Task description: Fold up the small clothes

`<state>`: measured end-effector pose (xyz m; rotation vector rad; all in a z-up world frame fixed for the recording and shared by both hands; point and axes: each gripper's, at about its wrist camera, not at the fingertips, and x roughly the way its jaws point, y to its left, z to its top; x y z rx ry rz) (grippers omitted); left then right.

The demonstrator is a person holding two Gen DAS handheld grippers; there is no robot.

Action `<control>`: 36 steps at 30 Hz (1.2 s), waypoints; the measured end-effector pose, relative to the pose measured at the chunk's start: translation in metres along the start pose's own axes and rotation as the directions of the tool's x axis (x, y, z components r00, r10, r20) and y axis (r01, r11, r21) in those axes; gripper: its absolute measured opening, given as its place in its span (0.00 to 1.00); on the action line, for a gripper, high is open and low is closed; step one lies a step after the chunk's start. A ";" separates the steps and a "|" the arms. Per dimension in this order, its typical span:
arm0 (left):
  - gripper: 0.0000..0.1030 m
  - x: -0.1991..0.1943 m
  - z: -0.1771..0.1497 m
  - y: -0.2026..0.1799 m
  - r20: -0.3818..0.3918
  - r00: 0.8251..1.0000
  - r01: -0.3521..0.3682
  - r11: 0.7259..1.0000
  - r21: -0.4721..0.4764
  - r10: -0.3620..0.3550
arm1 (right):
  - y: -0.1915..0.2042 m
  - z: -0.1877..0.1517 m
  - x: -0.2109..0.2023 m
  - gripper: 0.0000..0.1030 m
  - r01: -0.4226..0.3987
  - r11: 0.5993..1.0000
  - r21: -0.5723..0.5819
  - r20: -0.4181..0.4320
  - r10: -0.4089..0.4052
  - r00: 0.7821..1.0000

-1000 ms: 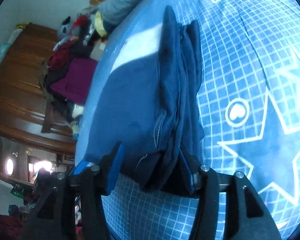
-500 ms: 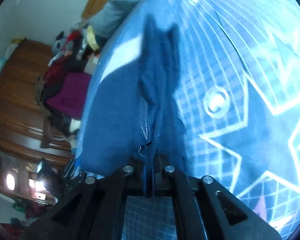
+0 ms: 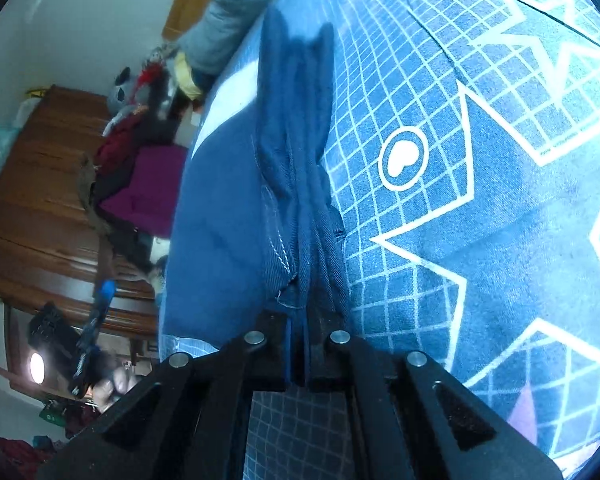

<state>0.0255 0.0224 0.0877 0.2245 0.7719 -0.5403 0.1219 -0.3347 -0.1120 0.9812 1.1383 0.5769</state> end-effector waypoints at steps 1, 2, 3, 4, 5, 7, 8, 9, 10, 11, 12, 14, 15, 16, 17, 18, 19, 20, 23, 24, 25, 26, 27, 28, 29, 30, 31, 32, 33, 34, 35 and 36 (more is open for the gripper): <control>0.32 0.035 -0.013 -0.005 -0.099 0.994 -0.029 0.998 0.052 0.034 | -0.004 -0.001 -0.004 0.03 -0.010 1.000 0.016 0.009 0.010 1.000; 0.35 0.064 -0.033 -0.008 -0.169 0.984 -0.049 0.994 0.093 0.065 | -0.008 -0.001 -0.006 0.03 -0.017 0.999 0.027 0.018 0.016 1.000; 0.36 0.065 -0.041 -0.013 -0.115 0.991 -0.059 0.992 0.108 0.072 | -0.010 -0.001 -0.008 0.03 -0.016 0.999 0.031 0.024 0.015 1.000; 0.36 0.061 -0.038 -0.016 -0.124 0.989 -0.067 0.991 0.119 0.082 | -0.010 -0.002 -0.008 0.03 -0.014 0.999 0.033 0.023 0.013 1.000; 0.34 0.053 -0.032 -0.015 -0.139 0.988 -0.046 0.994 0.102 0.060 | -0.008 -0.002 -0.009 0.03 0.001 1.000 0.018 0.015 -0.001 1.000; 0.32 0.026 -0.020 -0.002 -0.093 0.995 0.020 1.000 -0.003 -0.020 | 0.005 0.000 -0.012 0.10 0.048 0.997 -0.058 -0.008 -0.049 0.999; 0.32 0.014 -0.014 0.002 -0.060 0.998 0.020 1.000 -0.020 -0.022 | 0.014 0.002 -0.017 0.17 0.065 0.992 -0.106 -0.033 -0.069 0.997; 0.32 0.003 -0.007 0.006 -0.020 1.000 0.015 1.000 -0.027 -0.016 | 0.023 0.003 -0.023 0.18 0.087 0.985 -0.151 -0.045 -0.095 0.994; 0.32 -0.004 0.001 0.011 0.015 1.000 0.008 0.999 -0.032 -0.008 | 0.033 0.006 -0.031 0.26 0.127 0.970 -0.206 -0.038 -0.138 0.990; 0.33 -0.007 0.010 0.017 0.047 0.999 0.004 0.999 -0.042 -0.002 | 0.045 0.009 -0.042 0.40 0.174 0.949 -0.263 -0.011 -0.183 0.983; 0.34 -0.004 0.020 0.023 0.064 0.998 0.011 0.999 -0.050 -0.007 | 0.056 0.014 -0.053 0.43 0.206 0.931 -0.300 0.030 -0.207 0.978; 0.35 0.022 0.038 0.033 0.065 0.998 0.010 0.999 -0.035 -0.008 | 0.074 0.033 -0.064 0.43 0.236 0.909 -0.343 0.110 -0.211 0.971; 0.35 0.040 0.045 0.034 0.051 0.999 0.011 1.000 -0.023 -0.010 | 0.083 0.045 -0.061 0.43 0.236 0.899 -0.369 0.138 -0.198 0.970; 0.35 0.057 0.049 0.034 0.027 0.999 0.027 0.999 -0.025 -0.026 | 0.092 0.060 -0.051 0.43 0.231 0.885 -0.405 0.160 -0.180 0.971; 0.35 0.074 0.052 0.035 -0.005 0.999 0.042 0.998 -0.042 -0.043 | 0.100 0.076 -0.036 0.43 0.234 0.866 -0.441 0.171 -0.175 0.970; 0.35 0.088 0.052 0.035 -0.044 0.998 0.043 0.997 -0.056 -0.045 | 0.106 0.094 -0.017 0.41 0.241 0.848 -0.472 0.170 -0.181 0.969; 0.37 0.103 0.050 0.034 -0.090 0.996 0.007 0.999 -0.052 -0.012 | 0.111 0.110 0.003 0.35 0.241 0.836 -0.494 0.153 -0.189 0.970; 0.39 0.111 0.045 0.033 -0.108 0.994 -0.021 0.999 -0.047 0.016 | 0.112 0.126 0.025 0.33 0.246 0.822 -0.513 0.131 -0.208 0.969; 0.39 0.108 0.041 0.031 -0.110 0.994 -0.030 0.998 -0.048 0.025 | 0.094 0.165 0.081 0.05 0.346 0.794 -0.499 0.080 -0.355 0.931; 0.40 0.101 0.040 0.032 -0.110 0.994 -0.027 0.998 -0.059 0.020 | 0.084 0.173 0.090 0.00 0.361 0.799 -0.481 0.062 -0.380 0.923; 0.39 0.086 0.038 0.033 -0.099 0.995 -0.029 0.997 -0.073 0.021 | 0.081 0.177 0.088 0.00 0.362 0.810 -0.461 0.068 -0.374 0.925; 0.37 0.075 0.036 0.034 -0.084 0.996 -0.029 0.997 -0.075 0.023 | 0.082 0.178 0.082 0.00 0.363 0.815 -0.452 0.074 -0.372 0.925; 0.37 0.060 0.032 0.032 -0.060 0.998 -0.017 0.997 -0.074 0.012 | 0.087 0.174 0.073 0.00 0.386 0.797 -0.464 0.101 -0.386 0.917; 0.37 0.038 0.024 0.026 -0.030 1.000 0.008 0.998 -0.068 -0.010 | 0.093 0.166 0.064 0.12 0.394 0.785 -0.478 0.124 -0.384 0.915; 0.38 0.031 0.019 0.021 -0.020 0.999 0.025 0.998 -0.064 -0.026 | 0.102 0.155 0.052 0.17 0.387 0.783 -0.487 0.142 -0.366 0.920; 0.39 0.024 0.014 0.016 -0.018 0.998 0.051 0.997 -0.061 -0.052 | 0.109 0.140 0.040 0.18 0.359 0.787 -0.501 0.147 -0.332 0.932; 0.39 0.017 0.004 0.007 -0.026 0.997 0.073 0.996 -0.050 -0.075 | 0.115 0.124 0.030 0.18 0.336 0.786 -0.519 0.150 -0.303 0.941; 0.39 0.015 -0.007 -0.001 -0.041 0.996 0.077 0.997 -0.027 -0.079 | 0.116 0.101 0.019 0.24 0.321 0.779 -0.539 0.151 -0.285 0.946; 0.39 0.016 -0.017 -0.010 -0.070 0.994 0.082 0.997 -0.010 -0.082 | 0.117 0.077 0.015 0.27 0.306 0.773 -0.556 0.142 -0.275 0.951; 0.39 0.022 -0.030 -0.016 -0.120 0.989 0.082 0.997 -0.007 -0.082 | 0.115 0.056 0.012 0.36 0.291 0.770 -0.568 0.127 -0.268 0.955; 0.40 0.029 -0.041 -0.017 -0.152 0.987 0.052 0.999 -0.014 -0.053 | 0.113 0.036 0.014 0.38 0.289 0.771 -0.568 0.114 -0.274 0.955; 0.41 0.030 -0.049 -0.016 -0.155 0.987 0.034 0.999 -0.030 -0.038 | 0.105 0.026 0.021 0.38 0.293 0.780 -0.553 0.095 -0.290 0.952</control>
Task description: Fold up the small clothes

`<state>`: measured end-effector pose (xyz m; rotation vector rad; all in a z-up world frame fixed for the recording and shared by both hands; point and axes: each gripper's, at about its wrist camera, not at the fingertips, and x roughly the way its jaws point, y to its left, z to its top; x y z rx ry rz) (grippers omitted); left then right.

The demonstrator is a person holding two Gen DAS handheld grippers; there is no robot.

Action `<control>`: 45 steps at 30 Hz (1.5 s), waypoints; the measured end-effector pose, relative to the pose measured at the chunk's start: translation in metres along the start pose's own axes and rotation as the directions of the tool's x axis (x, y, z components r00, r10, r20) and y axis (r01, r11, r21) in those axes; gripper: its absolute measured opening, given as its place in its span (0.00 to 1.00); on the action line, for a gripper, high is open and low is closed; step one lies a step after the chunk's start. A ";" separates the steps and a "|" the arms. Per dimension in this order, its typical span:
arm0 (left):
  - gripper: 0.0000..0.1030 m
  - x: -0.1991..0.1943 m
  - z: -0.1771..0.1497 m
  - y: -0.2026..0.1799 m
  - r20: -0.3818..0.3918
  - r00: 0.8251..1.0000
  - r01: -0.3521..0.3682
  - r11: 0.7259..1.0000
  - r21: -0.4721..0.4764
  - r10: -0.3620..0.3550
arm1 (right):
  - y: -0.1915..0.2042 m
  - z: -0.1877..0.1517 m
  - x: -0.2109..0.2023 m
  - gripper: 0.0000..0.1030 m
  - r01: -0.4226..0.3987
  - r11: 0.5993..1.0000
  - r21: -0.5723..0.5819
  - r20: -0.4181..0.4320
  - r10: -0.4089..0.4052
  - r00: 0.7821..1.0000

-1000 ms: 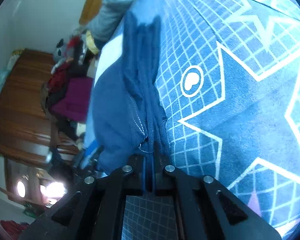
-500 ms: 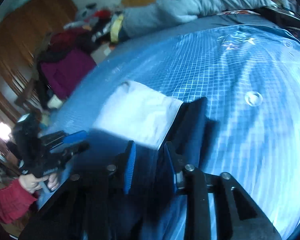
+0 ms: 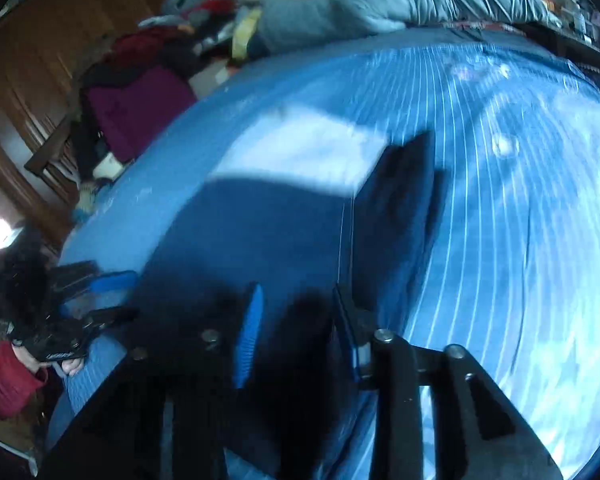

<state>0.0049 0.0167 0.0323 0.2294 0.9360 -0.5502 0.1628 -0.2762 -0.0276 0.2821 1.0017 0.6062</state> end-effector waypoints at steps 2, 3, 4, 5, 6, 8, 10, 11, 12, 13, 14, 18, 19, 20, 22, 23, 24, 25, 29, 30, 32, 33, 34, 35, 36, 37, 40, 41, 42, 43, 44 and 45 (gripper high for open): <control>0.45 -0.009 -0.002 0.005 -0.003 1.000 -0.014 0.998 -0.060 0.014 | -0.012 -0.027 0.005 0.33 -0.014 0.998 0.067 0.000 0.014 1.000; 0.45 -0.017 0.000 0.006 -0.009 1.000 -0.029 0.996 -0.084 0.028 | -0.012 -0.031 0.002 0.33 0.002 0.997 0.081 0.018 -0.004 1.000; 0.45 -0.031 0.002 0.004 0.012 0.999 -0.049 0.993 -0.106 0.051 | -0.008 -0.032 -0.006 0.39 0.038 0.995 0.088 0.008 -0.039 0.999; 0.47 -0.040 0.004 0.002 0.025 0.997 -0.066 0.990 -0.121 0.069 | 0.000 -0.030 -0.016 0.44 0.074 0.994 0.082 0.008 -0.075 0.997; 0.49 -0.050 0.003 -0.001 0.032 0.996 -0.084 0.986 -0.141 0.089 | 0.010 -0.031 -0.032 0.44 0.079 0.994 0.070 0.043 -0.082 0.996; 0.64 -0.062 -0.002 -0.006 0.047 0.992 -0.110 0.979 -0.173 0.120 | 0.030 -0.039 -0.063 0.62 0.093 0.994 0.057 0.112 -0.099 0.989; 0.71 -0.067 -0.018 -0.015 0.030 0.987 -0.148 0.966 -0.212 0.158 | 0.050 -0.054 -0.086 0.88 0.171 0.985 0.035 0.152 -0.174 0.973; 0.71 -0.055 -0.020 -0.011 0.009 0.985 -0.166 0.960 -0.228 0.172 | 0.060 -0.065 -0.096 0.99 0.225 0.974 0.029 0.166 -0.227 0.960; 0.71 -0.050 -0.024 -0.012 -0.017 0.982 -0.186 0.951 -0.247 0.188 | 0.070 -0.078 -0.102 1.00 0.279 0.960 0.024 0.170 -0.279 0.945; 0.71 -0.047 -0.030 -0.014 -0.035 0.980 -0.198 0.944 -0.265 0.196 | 0.076 -0.092 -0.104 1.00 0.329 0.944 0.021 0.158 -0.329 0.931; 0.71 -0.043 -0.036 -0.016 -0.049 0.979 -0.204 0.938 -0.279 0.198 | 0.080 -0.105 -0.102 1.00 0.364 0.931 0.014 0.126 -0.362 0.923; 0.79 -0.016 -0.052 -0.019 -0.152 0.966 -0.246 0.920 -0.304 0.208 | 0.078 -0.152 -0.085 1.00 0.414 0.910 0.039 -0.019 -0.413 0.910; 0.85 -0.015 -0.053 -0.020 -0.133 0.965 -0.255 0.918 -0.304 0.224 | 0.074 -0.161 -0.080 1.00 0.424 0.904 0.062 -0.044 -0.422 0.906; 0.91 -0.016 -0.054 -0.024 -0.133 0.963 -0.265 0.916 -0.301 0.235 | 0.069 -0.169 -0.075 1.00 0.430 0.899 0.087 -0.077 -0.424 0.902; 1.00 -0.009 -0.050 -0.022 -0.153 0.959 -0.273 0.916 -0.295 0.237 | 0.060 -0.181 -0.068 1.00 0.447 0.885 0.128 -0.124 -0.432 0.893; 1.00 -0.007 -0.049 -0.021 -0.162 0.958 -0.275 0.914 -0.297 0.236 | 0.061 -0.184 -0.070 1.00 0.449 0.884 0.129 -0.099 -0.439 0.893; 1.00 -0.006 -0.047 -0.019 -0.166 0.958 -0.275 0.912 -0.304 0.234 | 0.063 -0.186 -0.070 1.00 0.458 0.879 0.131 -0.091 -0.449 0.889; 1.00 -0.005 -0.045 -0.017 -0.169 0.958 -0.275 0.908 -0.315 0.232 | 0.064 -0.188 -0.070 1.00 0.464 0.875 0.134 -0.090 -0.456 0.885; 1.00 0.003 -0.038 -0.012 -0.176 0.954 -0.289 0.900 -0.325 0.243 | 0.070 -0.194 -0.069 1.00 0.494 0.860 0.127 -0.058 -0.491 0.869; 1.00 0.006 -0.038 -0.012 -0.176 0.954 -0.291 0.896 -0.336 0.243 | 0.074 -0.199 -0.069 1.00 0.501 0.856 0.124 -0.044 -0.500 0.865; 1.00 0.007 -0.036 -0.013 -0.183 0.951 -0.300 0.892 -0.337 0.250 | 0.081 -0.203 -0.066 1.00 0.509 0.852 0.125 -0.009 -0.512 0.859; 1.00 0.005 -0.038 -0.015 -0.183 0.950 -0.304 0.889 -0.342 0.254 | 0.086 -0.207 -0.067 1.00 0.508 0.851 0.134 0.007 -0.513 0.858; 1.00 0.005 -0.037 -0.015 -0.180 0.949 -0.306 0.886 -0.348 0.257 | 0.091 -0.213 -0.066 1.00 0.507 0.850 0.139 0.018 -0.514 0.857; 1.00 0.005 -0.038 -0.016 -0.175 0.950 -0.305 0.884 -0.353 0.258 | 0.093 -0.215 -0.066 1.00 0.507 0.851 0.140 0.021 -0.514 0.857; 1.00 0.009 -0.036 -0.013 -0.170 0.951 -0.304 0.883 -0.358 0.259 | 0.092 -0.215 -0.065 1.00 0.506 0.851 0.142 0.018 -0.514 0.858; 1.00 0.010 -0.035 -0.011 -0.167 0.952 -0.302 0.882 -0.361 0.258 | 0.092 -0.216 -0.065 1.00 0.505 0.851 0.143 0.019 -0.513 0.858; 1.00 0.009 -0.036 -0.008 -0.167 0.953 -0.300 0.882 -0.363 0.255 | 0.096 -0.220 -0.069 1.00 0.500 0.853 0.152 0.030 -0.509 0.860; 1.00 0.010 -0.035 -0.008 -0.166 0.953 -0.299 0.883 -0.363 0.255 | 0.098 -0.222 -0.069 1.00 0.498 0.853 0.155 0.032 -0.508 0.861; 1.00 0.011 -0.034 -0.008 -0.166 0.953 -0.299 0.883 -0.362 0.255 | 0.096 -0.221 -0.070 1.00 0.497 0.854 0.156 0.033 -0.508 0.861; 1.00 0.011 -0.033 -0.008 -0.166 0.953 -0.299 0.882 -0.364 0.255 | 0.098 -0.222 -0.070 1.00 0.498 0.853 0.156 0.034 -0.508 0.861; 1.00 0.011 -0.033 -0.007 -0.166 0.953 -0.300 0.881 -0.366 0.255 | 0.099 -0.223 -0.070 1.00 0.497 0.853 0.156 0.033 -0.508 0.861; 1.00 0.012 -0.033 -0.007 -0.166 0.952 -0.301 0.881 -0.365 0.256 | 0.098 -0.222 -0.070 1.00 0.497 0.854 0.155 0.033 -0.507 0.861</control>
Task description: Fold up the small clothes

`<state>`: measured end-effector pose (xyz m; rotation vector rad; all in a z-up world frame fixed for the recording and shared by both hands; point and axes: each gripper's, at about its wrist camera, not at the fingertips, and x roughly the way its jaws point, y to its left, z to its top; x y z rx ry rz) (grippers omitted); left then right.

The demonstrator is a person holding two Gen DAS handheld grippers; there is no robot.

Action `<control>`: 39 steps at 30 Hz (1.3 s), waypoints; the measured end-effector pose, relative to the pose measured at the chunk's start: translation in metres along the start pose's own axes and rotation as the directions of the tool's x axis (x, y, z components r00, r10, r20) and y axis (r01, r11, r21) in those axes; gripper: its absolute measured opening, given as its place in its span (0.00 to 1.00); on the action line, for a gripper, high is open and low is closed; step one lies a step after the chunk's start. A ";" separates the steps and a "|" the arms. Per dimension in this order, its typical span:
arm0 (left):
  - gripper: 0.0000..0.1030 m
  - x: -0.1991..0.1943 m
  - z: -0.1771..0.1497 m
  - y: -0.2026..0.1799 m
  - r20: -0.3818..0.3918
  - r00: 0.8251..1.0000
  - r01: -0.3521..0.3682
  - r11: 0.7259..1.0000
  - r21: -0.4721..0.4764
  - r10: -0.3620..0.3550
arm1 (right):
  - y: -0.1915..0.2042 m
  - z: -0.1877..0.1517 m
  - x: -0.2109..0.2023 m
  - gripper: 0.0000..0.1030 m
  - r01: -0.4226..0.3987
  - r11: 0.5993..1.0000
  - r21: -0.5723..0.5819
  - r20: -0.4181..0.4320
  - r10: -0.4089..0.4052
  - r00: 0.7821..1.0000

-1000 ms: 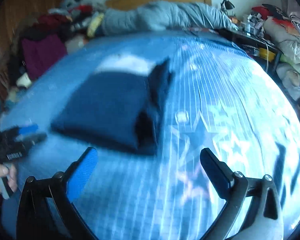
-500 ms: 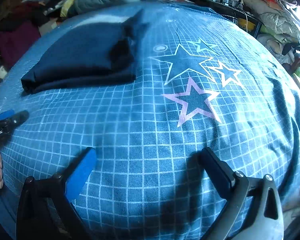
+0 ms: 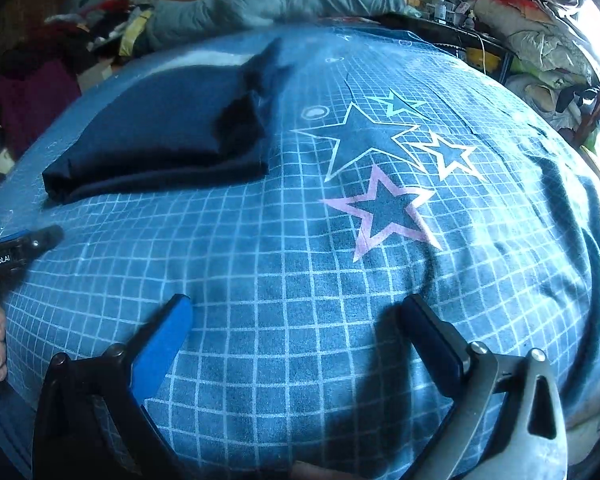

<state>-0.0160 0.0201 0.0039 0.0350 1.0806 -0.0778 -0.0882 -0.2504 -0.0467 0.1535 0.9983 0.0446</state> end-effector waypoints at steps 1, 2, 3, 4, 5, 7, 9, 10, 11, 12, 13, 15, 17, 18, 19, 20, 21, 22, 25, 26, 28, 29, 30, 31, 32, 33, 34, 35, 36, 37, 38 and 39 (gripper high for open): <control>1.00 0.000 -0.001 0.000 0.000 1.000 0.000 1.000 -0.001 0.000 | 0.000 0.000 0.000 1.00 0.000 1.000 0.000 0.000 0.000 1.000; 1.00 -0.001 -0.002 -0.001 0.001 1.000 -0.001 1.000 -0.003 0.001 | 0.001 0.000 0.000 1.00 0.001 1.000 0.001 -0.001 -0.001 1.000; 1.00 -0.001 -0.002 -0.002 0.000 1.000 -0.002 1.000 -0.006 0.002 | 0.001 -0.001 0.000 1.00 0.003 1.000 0.001 -0.001 -0.003 1.000; 1.00 -0.001 -0.003 -0.002 -0.001 1.000 -0.004 1.000 -0.006 0.004 | -0.001 0.001 0.002 1.00 0.002 1.000 -0.002 -0.004 -0.002 1.000; 1.00 -0.002 -0.003 -0.003 -0.003 1.000 -0.007 1.000 -0.004 0.007 | 0.001 0.000 0.001 1.00 0.002 1.000 -0.008 -0.008 -0.002 1.000; 1.00 -0.002 0.000 -0.004 -0.016 1.000 -0.013 1.000 -0.008 0.013 | -0.001 0.005 0.003 1.00 0.001 1.000 -0.021 -0.025 -0.002 1.000; 1.00 -0.004 0.007 -0.003 -0.036 0.999 -0.015 1.000 -0.018 0.014 | -0.001 0.013 0.004 1.00 -0.004 1.000 -0.031 -0.063 0.002 0.998; 1.00 -0.008 0.010 -0.003 -0.036 0.999 -0.007 1.000 -0.026 0.006 | 0.000 0.015 0.001 1.00 -0.010 1.000 -0.029 -0.083 0.007 0.996; 1.00 -0.016 0.014 -0.004 -0.018 1.000 0.000 0.999 -0.033 -0.001 | -0.001 0.022 -0.001 1.00 -0.018 0.999 -0.027 -0.091 0.015 0.996; 1.00 -0.027 0.018 -0.006 0.010 1.000 0.002 1.000 -0.031 -0.002 | -0.002 0.029 -0.009 1.00 -0.019 0.999 -0.028 -0.080 0.016 0.997; 1.00 -0.045 0.024 -0.012 0.054 0.999 0.000 1.000 -0.018 0.001 | -0.002 0.034 -0.018 1.00 -0.014 1.000 -0.028 -0.062 0.012 0.998; 1.00 -0.081 0.032 -0.023 0.144 0.990 0.001 1.000 0.005 -0.002 | 0.000 0.051 -0.044 1.00 -0.005 1.000 -0.022 -0.020 0.004 1.000; 1.00 -0.130 0.042 -0.037 0.260 0.965 0.010 0.999 0.032 -0.018 | 0.002 0.070 -0.072 1.00 0.001 1.000 -0.007 0.027 -0.001 1.000; 1.00 -0.153 0.046 -0.044 0.309 0.951 0.008 0.999 0.046 -0.022 | 0.005 0.081 -0.090 1.00 -0.002 1.000 -0.002 0.063 0.003 0.998; 1.00 -0.179 0.050 -0.051 0.359 0.933 0.010 0.998 0.054 -0.029 | 0.008 0.091 -0.105 1.00 -0.009 1.000 -0.002 0.095 0.009 0.995; 1.00 -0.208 0.053 -0.058 0.416 0.909 0.010 0.998 0.058 -0.033 | 0.012 0.102 -0.124 1.00 -0.016 1.000 -0.005 0.134 0.016 0.991; 1.00 -0.230 0.054 -0.064 0.457 0.889 0.006 0.998 0.063 -0.034 | 0.017 0.113 -0.140 1.00 -0.015 1.000 -0.011 0.166 0.017 0.986; 1.00 -0.252 0.053 -0.070 0.498 0.867 -0.002 0.998 0.066 -0.031 | 0.022 0.122 -0.157 1.00 -0.016 1.000 -0.020 0.199 0.020 0.980; 1.00 -0.291 0.054 -0.077 0.558 0.830 -0.025 0.998 0.057 -0.011 | 0.036 0.141 -0.201 1.00 -0.004 0.999 -0.045 0.265 0.016 0.964; 1.00 -0.298 0.057 -0.078 0.556 0.831 -0.038 0.998 0.055 0.001 | 0.040 0.146 -0.211 1.00 -0.002 0.999 -0.049 0.275 0.016 0.961; 1.00 -0.307 0.059 -0.080 0.530 0.848 -0.060 0.998 0.030 0.035 | 0.047 0.150 -0.230 1.00 -0.013 0.998 -0.058 0.291 0.029 0.956; 1.00 -0.307 0.061 -0.079 0.518 0.854 -0.058 0.998 0.021 0.039 | 0.049 0.147 -0.239 1.00 -0.012 0.998 -0.056 0.297 0.028 0.955; 1.00 -0.309 0.061 -0.078 0.512 0.858 -0.050 0.999 0.015 0.035 | 0.050 0.146 -0.246 1.00 -0.011 0.998 -0.055 0.302 0.027 0.953; 1.00 -0.314 0.059 -0.078 0.512 0.858 -0.050 0.999 0.007 0.039 | 0.051 0.145 -0.253 1.00 -0.010 0.998 -0.054 0.311 0.026 0.950; 1.00 -0.316 0.054 -0.079 0.517 0.855 -0.051 0.999 0.002 0.042 | 0.051 0.143 -0.258 1.00 -0.007 0.999 -0.048 0.318 0.022 0.948; 1.00 -0.321 0.051 -0.078 0.527 0.849 -0.039 0.999 0.001 0.032 | 0.051 0.142 -0.264 1.00 -0.005 0.999 -0.043 0.323 0.019 0.946; 1.00 -0.326 0.047 -0.078 0.537 0.843 -0.022 1.000 0.005 0.016 | 0.051 0.139 -0.270 1.00 -0.010 0.999 -0.040 0.331 0.023 0.943; 1.00 -0.332 0.045 -0.079 0.552 0.834 -0.012 1.000 0.011 0.004 | 0.050 0.137 -0.276 1.00 -0.016 0.999 -0.038 0.340 0.028 0.940; 1.00 -0.339 0.042 -0.082 0.571 0.821 -0.011 1.000 0.016 0.000 | 0.050 0.135 -0.280 1.00 -0.018 0.999 -0.035 0.348 0.029 0.937; 1.00 -0.344 0.041 -0.086 0.592 0.806 -0.014 1.000 0.022 -0.001 | 0.050 0.134 -0.286 1.00 -0.023 0.999 -0.034 0.358 0.034 0.933; 1.00 -0.351 0.039 -0.090 0.613 0.790 -0.023 0.999 0.026 0.002 | 0.050 0.131 -0.293 1.00 -0.025 0.999 -0.032 0.369 0.035 0.929; 1.00 -0.356 0.038 -0.092 0.629 0.777 -0.029 0.999 0.029 0.005 | 0.049 0.131 -0.298 1.00 -0.026 0.999 -0.031 0.379 0.035 0.925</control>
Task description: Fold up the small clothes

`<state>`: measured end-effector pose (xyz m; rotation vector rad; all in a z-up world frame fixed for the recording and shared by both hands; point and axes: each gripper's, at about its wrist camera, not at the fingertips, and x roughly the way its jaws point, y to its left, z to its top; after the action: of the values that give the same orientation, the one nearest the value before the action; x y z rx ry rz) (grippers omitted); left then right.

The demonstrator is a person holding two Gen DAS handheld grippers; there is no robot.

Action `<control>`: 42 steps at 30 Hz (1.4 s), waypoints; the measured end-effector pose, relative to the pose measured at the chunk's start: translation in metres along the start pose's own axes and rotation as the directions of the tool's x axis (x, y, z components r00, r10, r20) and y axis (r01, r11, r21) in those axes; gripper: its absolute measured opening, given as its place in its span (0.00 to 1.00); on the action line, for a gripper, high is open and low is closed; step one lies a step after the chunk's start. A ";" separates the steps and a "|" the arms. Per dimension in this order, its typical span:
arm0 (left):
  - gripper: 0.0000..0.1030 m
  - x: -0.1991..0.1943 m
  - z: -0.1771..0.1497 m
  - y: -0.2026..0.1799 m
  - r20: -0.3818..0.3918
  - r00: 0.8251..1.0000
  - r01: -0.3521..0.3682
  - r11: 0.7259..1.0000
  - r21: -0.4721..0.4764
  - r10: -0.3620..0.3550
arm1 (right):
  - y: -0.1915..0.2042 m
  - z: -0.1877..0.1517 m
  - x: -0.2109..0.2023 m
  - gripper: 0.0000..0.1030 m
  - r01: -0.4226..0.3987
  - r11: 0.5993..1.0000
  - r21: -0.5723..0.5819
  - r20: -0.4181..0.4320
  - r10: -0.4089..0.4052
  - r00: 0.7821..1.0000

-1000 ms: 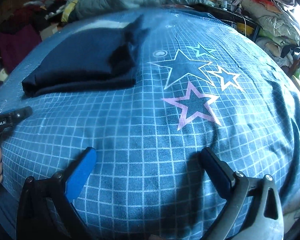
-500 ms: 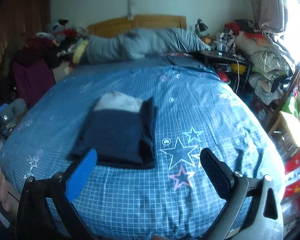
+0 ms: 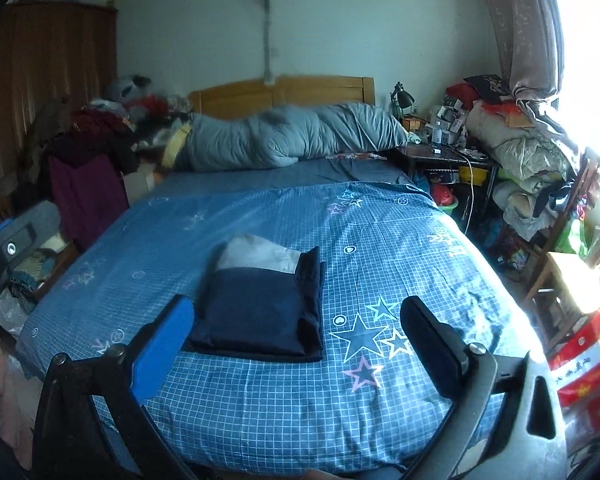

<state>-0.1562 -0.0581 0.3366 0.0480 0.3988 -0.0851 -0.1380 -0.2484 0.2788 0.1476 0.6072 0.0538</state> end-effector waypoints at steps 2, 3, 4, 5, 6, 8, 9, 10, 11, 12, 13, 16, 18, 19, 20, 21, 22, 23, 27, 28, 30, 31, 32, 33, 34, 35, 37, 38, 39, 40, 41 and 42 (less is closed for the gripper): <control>1.00 -0.005 0.005 -0.004 0.024 1.000 0.014 1.000 -0.003 -0.014 | -0.001 0.004 -0.012 1.00 -0.002 1.000 0.002 0.024 0.002 1.000; 1.00 -0.006 0.007 -0.005 0.023 0.999 0.030 1.000 -0.011 -0.029 | -0.001 0.006 -0.018 1.00 -0.003 1.000 0.003 0.037 0.003 0.999; 1.00 -0.005 0.007 -0.005 0.024 0.999 0.040 0.999 -0.014 -0.040 | -0.001 0.008 -0.024 1.00 -0.002 1.000 0.003 0.050 0.001 0.999; 1.00 -0.005 0.006 -0.007 0.025 0.999 0.042 0.999 -0.014 -0.042 | -0.001 0.009 -0.030 1.00 -0.002 1.000 0.004 0.061 0.002 0.998; 1.00 -0.005 0.006 -0.010 0.027 0.999 0.044 0.999 -0.008 -0.044 | -0.001 0.011 -0.035 1.00 -0.004 1.000 0.003 0.074 0.003 0.997; 1.00 -0.003 0.002 -0.016 0.021 0.998 0.054 0.999 0.006 -0.054 | -0.001 0.014 -0.041 1.00 -0.002 1.000 -0.005 0.091 0.003 0.996; 1.00 -0.001 -0.001 -0.020 0.003 0.998 0.061 0.998 0.009 -0.061 | -0.001 0.015 -0.042 1.00 -0.001 1.000 -0.010 0.091 0.002 0.996; 1.00 0.003 -0.004 -0.021 -0.017 0.997 0.069 0.998 0.005 -0.069 | 0.000 0.016 -0.043 1.00 -0.002 1.000 -0.013 0.089 0.003 0.996; 1.00 0.001 -0.008 -0.026 -0.032 0.997 0.073 0.997 0.000 -0.073 | 0.001 0.015 -0.042 1.00 0.002 1.000 -0.017 0.085 0.000 0.996; 1.00 0.006 -0.012 -0.027 -0.053 0.996 0.075 0.997 -0.003 -0.075 | 0.002 0.013 -0.042 1.00 0.010 1.000 -0.022 0.081 -0.009 0.997; 1.00 0.009 -0.014 -0.028 -0.073 0.995 0.068 0.998 -0.002 -0.068 | 0.004 0.012 -0.039 1.00 0.023 0.999 -0.029 0.070 -0.021 0.997; 1.00 0.017 -0.020 -0.026 -0.117 0.992 0.036 0.999 0.004 -0.035 | 0.003 0.005 -0.028 1.00 0.031 0.999 -0.036 0.032 -0.030 0.999; 1.00 0.019 -0.021 -0.022 -0.135 0.991 0.016 1.000 -0.006 -0.016 | 0.002 -0.001 -0.022 1.00 0.033 0.999 -0.041 0.005 -0.033 0.999; 1.00 0.020 -0.021 -0.019 -0.136 0.991 0.005 1.000 -0.017 -0.008 | 0.002 -0.003 -0.019 1.00 0.028 0.999 -0.040 -0.010 -0.028 1.000; 1.00 0.018 -0.021 -0.018 -0.133 0.991 -0.003 1.000 -0.024 0.000 | 0.002 -0.005 -0.018 1.00 0.030 0.999 -0.039 -0.017 -0.031 0.999; 1.00 0.018 -0.020 -0.015 -0.131 0.991 -0.010 1.000 -0.030 0.006 | 0.002 -0.007 -0.016 1.00 0.034 0.999 -0.039 -0.023 -0.035 0.999; 1.00 0.017 -0.019 -0.014 -0.130 0.991 -0.015 0.999 -0.033 0.010 | 0.002 -0.009 -0.014 1.00 0.035 0.999 -0.039 -0.030 -0.036 0.999; 1.00 0.016 -0.019 -0.013 -0.129 0.992 -0.019 0.999 -0.036 0.015 | 0.002 -0.010 -0.012 1.00 0.033 0.999 -0.036 -0.038 -0.034 0.999; 1.00 0.017 -0.019 -0.008 -0.139 0.990 -0.034 0.999 -0.038 0.028 | 0.001 -0.012 -0.011 1.00 0.032 0.999 -0.035 -0.047 -0.034 0.998; 1.00 0.018 -0.020 -0.008 -0.144 0.989 -0.036 0.999 -0.038 0.031 | 0.001 -0.012 -0.010 1.00 0.032 0.999 -0.033 -0.047 -0.034 0.998; 1.00 0.020 -0.022 -0.008 -0.149 0.988 -0.039 0.999 -0.034 0.033 | -0.001 -0.012 -0.009 1.00 0.032 0.999 -0.027 -0.050 -0.034 0.998; 1.00 0.021 -0.023 -0.008 -0.153 0.988 -0.040 0.999 -0.032 0.034 | -0.002 -0.012 -0.009 1.00 0.032 0.999 -0.026 -0.050 -0.033 0.998; 1.00 0.021 -0.024 -0.008 -0.156 0.987 -0.040 0.999 -0.030 0.035 | -0.003 -0.013 -0.009 1.00 0.033 0.999 -0.023 -0.049 -0.034 0.998; 1.00 0.022 -0.025 -0.008 -0.161 0.986 -0.039 0.999 -0.029 0.034 | -0.004 -0.013 -0.009 1.00 0.034 0.999 -0.022 -0.049 -0.035 0.998; 1.00 0.023 -0.025 -0.008 -0.168 0.985 -0.038 0.999 -0.028 0.033 | -0.004 -0.013 -0.008 1.00 0.035 0.999 -0.021 -0.050 -0.036 0.998; 1.00 0.024 -0.026 -0.008 -0.174 0.984 -0.037 0.999 -0.026 0.032 | -0.005 -0.013 -0.008 1.00 0.036 0.999 -0.020 -0.051 -0.037 0.998; 1.00 0.026 -0.028 -0.008 -0.185 0.982 -0.037 0.999 -0.023 0.032 | -0.006 -0.014 -0.006 1.00 0.035 0.999 -0.017 -0.055 -0.036 0.998; 1.00 0.027 -0.029 -0.008 -0.192 0.981 -0.034 0.999 -0.022 0.029 | -0.006 -0.014 -0.006 1.00 0.033 0.999 -0.016 -0.057 -0.034 0.998; 1.00 0.028 -0.030 -0.008 -0.197 0.980 -0.030 0.999 -0.023 0.025 | -0.007 -0.014 -0.006 1.00 0.032 0.999 -0.015 -0.057 -0.032 0.998; 1.00 0.028 -0.031 -0.008 -0.201 0.979 -0.026 0.999 -0.023 0.020 | -0.007 -0.014 -0.005 1.00 0.032 0.999 -0.016 -0.057 -0.033 0.998; 1.00 0.028 -0.031 -0.007 -0.203 0.979 -0.023 0.999 -0.024 0.018 | -0.006 -0.014 -0.006 1.00 0.033 0.999 -0.017 -0.057 -0.034 0.998; 1.00 0.028 -0.031 -0.006 -0.203 0.979 -0.021 0.999 -0.026 0.015 | -0.007 -0.013 -0.005 1.00 0.034 0.999 -0.017 -0.057 -0.035 0.998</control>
<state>-0.1429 -0.0645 0.2970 0.0329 0.6038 -0.0565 -0.1496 -0.2540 0.2707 0.1201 0.6659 0.0299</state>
